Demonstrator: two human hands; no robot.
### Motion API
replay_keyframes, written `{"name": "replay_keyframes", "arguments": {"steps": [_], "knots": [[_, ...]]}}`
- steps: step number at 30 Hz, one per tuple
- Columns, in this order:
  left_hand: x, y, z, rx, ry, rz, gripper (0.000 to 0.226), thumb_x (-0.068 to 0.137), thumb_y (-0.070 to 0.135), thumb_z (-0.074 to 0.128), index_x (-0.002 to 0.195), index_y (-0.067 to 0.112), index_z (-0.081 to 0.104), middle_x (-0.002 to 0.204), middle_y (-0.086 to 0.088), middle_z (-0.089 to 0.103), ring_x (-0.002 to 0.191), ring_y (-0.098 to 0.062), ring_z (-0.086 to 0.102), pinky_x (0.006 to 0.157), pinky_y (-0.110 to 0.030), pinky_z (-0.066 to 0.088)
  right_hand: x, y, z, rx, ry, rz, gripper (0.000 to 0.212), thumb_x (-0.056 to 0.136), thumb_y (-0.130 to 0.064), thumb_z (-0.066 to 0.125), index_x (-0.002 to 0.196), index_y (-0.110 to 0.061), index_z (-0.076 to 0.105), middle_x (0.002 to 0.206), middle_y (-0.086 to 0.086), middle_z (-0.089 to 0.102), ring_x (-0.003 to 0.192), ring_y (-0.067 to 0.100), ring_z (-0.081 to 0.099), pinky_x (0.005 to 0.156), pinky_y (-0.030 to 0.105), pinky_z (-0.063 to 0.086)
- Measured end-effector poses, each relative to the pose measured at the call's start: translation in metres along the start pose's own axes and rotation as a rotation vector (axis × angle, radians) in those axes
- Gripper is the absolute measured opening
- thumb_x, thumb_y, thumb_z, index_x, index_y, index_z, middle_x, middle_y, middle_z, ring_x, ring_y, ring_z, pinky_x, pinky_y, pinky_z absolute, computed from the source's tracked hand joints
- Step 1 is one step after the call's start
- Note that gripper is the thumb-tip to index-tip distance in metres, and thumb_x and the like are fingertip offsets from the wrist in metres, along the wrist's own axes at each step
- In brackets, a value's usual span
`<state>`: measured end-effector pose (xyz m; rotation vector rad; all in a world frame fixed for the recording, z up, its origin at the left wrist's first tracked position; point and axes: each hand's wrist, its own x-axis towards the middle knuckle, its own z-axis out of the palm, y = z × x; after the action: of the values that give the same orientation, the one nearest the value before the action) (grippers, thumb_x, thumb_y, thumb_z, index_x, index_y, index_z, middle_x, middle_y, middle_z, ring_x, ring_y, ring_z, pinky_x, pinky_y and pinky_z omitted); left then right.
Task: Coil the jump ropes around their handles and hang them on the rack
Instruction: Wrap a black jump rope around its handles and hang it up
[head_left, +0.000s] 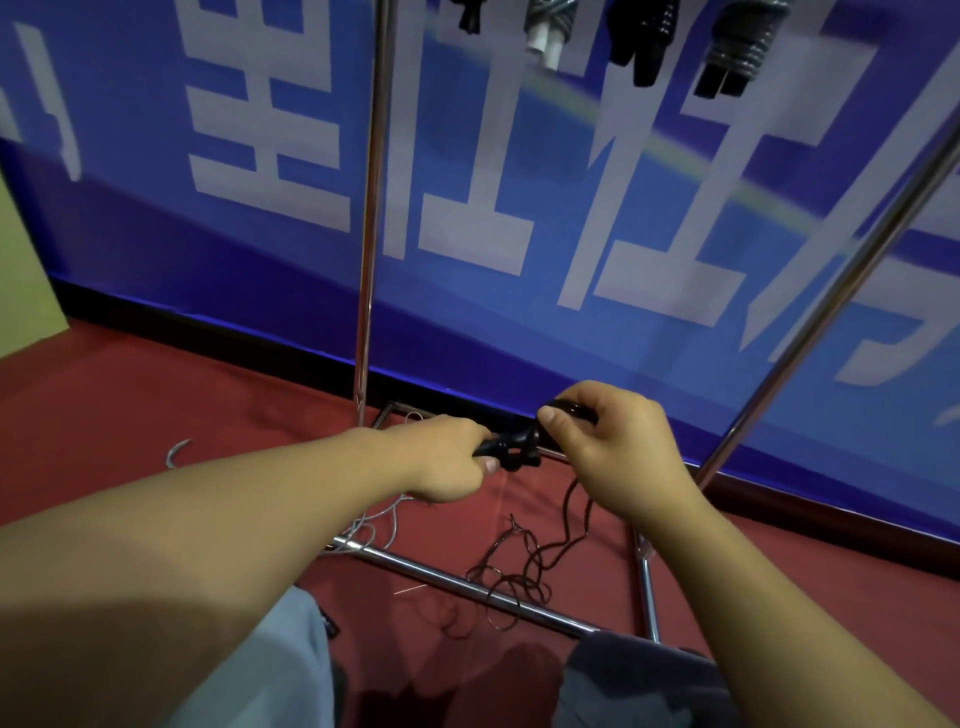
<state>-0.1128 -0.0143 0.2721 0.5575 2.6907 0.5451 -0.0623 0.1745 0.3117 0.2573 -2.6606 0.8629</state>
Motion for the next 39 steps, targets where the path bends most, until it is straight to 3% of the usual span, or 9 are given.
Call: {"name": "replay_keyframes", "arguments": {"steps": [4, 14, 18, 21, 26, 30, 33, 35, 39], "knots": [[-0.008, 0.009, -0.004, 0.06, -0.05, 0.104, 0.019, 0.103, 0.038, 0.048, 0.085, 0.031, 0.045, 0.079, 0.009, 0.052, 0.072, -0.009, 0.051, 0.059, -0.027, 0.035, 0.002, 0.006, 0.002, -0.096, 0.071, -0.037, 0.013, 0.093, -0.036, 0.066, 0.092, -0.024, 0.071, 0.071, -0.014, 0.062, 0.075, 0.016, 0.063, 0.068, 0.034, 0.05], [-0.027, 0.029, -0.01, 0.264, 0.037, 0.293, 0.017, 0.101, 0.045, 0.047, 0.089, 0.033, 0.044, 0.07, 0.008, 0.05, 0.063, -0.009, 0.047, 0.06, -0.032, 0.033, 0.012, 0.019, 0.006, -0.125, 0.108, 0.097, 0.02, 0.092, -0.043, 0.066, 0.086, -0.024, 0.068, 0.071, -0.01, 0.064, 0.073, 0.018, 0.062, 0.067, 0.035, 0.051], [-0.034, 0.034, -0.014, 0.339, 0.103, 0.341, 0.017, 0.101, 0.047, 0.046, 0.091, 0.034, 0.041, 0.068, 0.008, 0.048, 0.066, -0.016, 0.048, 0.064, -0.033, 0.036, 0.014, 0.021, 0.002, -0.065, 0.072, 0.153, 0.019, 0.091, -0.04, 0.069, 0.086, -0.022, 0.071, 0.074, -0.01, 0.066, 0.073, 0.008, 0.061, 0.061, 0.025, 0.046], [-0.037, 0.034, -0.015, 0.392, 0.136, 0.363, 0.019, 0.101, 0.049, 0.045, 0.09, 0.036, 0.036, 0.066, 0.008, 0.043, 0.061, -0.014, 0.042, 0.064, -0.033, 0.034, 0.014, 0.024, -0.001, 0.037, 0.01, 0.193, 0.019, 0.088, -0.039, 0.074, 0.08, -0.022, 0.072, 0.071, -0.008, 0.068, 0.072, 0.007, 0.064, 0.063, 0.024, 0.047], [-0.038, 0.033, -0.014, 0.426, 0.245, 0.432, 0.027, 0.099, 0.052, 0.045, 0.11, 0.029, 0.054, 0.063, 0.008, 0.043, 0.068, -0.02, 0.047, 0.065, -0.034, 0.038, 0.017, 0.032, -0.007, 0.451, -0.099, 0.394, 0.026, 0.076, -0.037, 0.085, 0.082, -0.014, 0.073, 0.068, -0.006, 0.07, 0.067, 0.012, 0.064, 0.069, 0.032, 0.05], [-0.04, 0.035, -0.012, 0.382, 0.293, 0.487, 0.032, 0.098, 0.053, 0.045, 0.118, 0.03, 0.054, 0.071, 0.005, 0.057, 0.074, -0.024, 0.059, 0.067, -0.036, 0.044, 0.017, 0.036, -0.005, 0.591, -0.225, 0.469, 0.033, 0.068, -0.04, 0.087, 0.086, -0.017, 0.072, 0.079, 0.002, 0.069, 0.075, 0.021, 0.062, 0.076, 0.04, 0.05], [-0.039, 0.036, -0.01, 0.31, 0.345, 0.528, 0.035, 0.098, 0.053, 0.046, 0.124, 0.031, 0.053, 0.081, 0.0, 0.067, 0.079, -0.027, 0.062, 0.066, -0.035, 0.04, 0.019, 0.037, -0.001, 0.665, -0.248, 0.495, 0.019, 0.077, -0.027, 0.083, 0.077, -0.016, 0.068, 0.078, 0.01, 0.065, 0.072, 0.025, 0.06, 0.071, 0.039, 0.05], [-0.04, 0.038, -0.009, 0.248, 0.4, 0.551, 0.038, 0.098, 0.052, 0.048, 0.129, 0.03, 0.053, 0.085, -0.001, 0.068, 0.08, -0.027, 0.062, 0.065, -0.034, 0.037, 0.02, 0.037, -0.002, 0.653, -0.265, 0.49, 0.013, 0.087, -0.008, 0.072, 0.077, -0.012, 0.064, 0.071, 0.011, 0.062, 0.059, 0.021, 0.057, 0.055, 0.027, 0.048], [-0.04, 0.041, -0.008, 0.05, 0.484, 0.547, 0.032, 0.098, 0.05, 0.052, 0.118, 0.025, 0.058, 0.071, 0.007, 0.057, 0.07, -0.025, 0.058, 0.06, -0.033, 0.035, 0.015, 0.037, -0.001, 0.576, -0.341, 0.35, 0.018, 0.089, 0.004, 0.056, 0.082, -0.009, 0.067, 0.062, 0.007, 0.058, 0.052, 0.014, 0.05, 0.048, 0.027, 0.039]]}}
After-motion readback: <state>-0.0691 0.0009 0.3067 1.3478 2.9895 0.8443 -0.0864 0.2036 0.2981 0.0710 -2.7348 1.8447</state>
